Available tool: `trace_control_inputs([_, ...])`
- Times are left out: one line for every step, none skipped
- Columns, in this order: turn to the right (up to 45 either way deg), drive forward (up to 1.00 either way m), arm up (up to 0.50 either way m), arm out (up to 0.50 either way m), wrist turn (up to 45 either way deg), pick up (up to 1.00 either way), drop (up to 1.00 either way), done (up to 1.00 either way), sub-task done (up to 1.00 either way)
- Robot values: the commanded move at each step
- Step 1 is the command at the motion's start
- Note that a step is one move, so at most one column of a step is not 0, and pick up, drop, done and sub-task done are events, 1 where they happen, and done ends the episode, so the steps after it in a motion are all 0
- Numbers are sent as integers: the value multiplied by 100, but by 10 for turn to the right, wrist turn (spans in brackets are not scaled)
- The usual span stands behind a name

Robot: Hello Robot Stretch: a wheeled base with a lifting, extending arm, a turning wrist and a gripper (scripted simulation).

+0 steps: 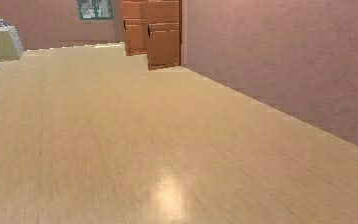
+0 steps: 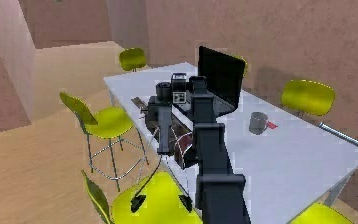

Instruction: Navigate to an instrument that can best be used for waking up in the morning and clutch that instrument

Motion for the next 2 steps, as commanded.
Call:
trace_control_inputs([0,0,0,0,450,0,0,0,0])
trace_control_inputs([0,0,0,0,450,0,0,0,0])
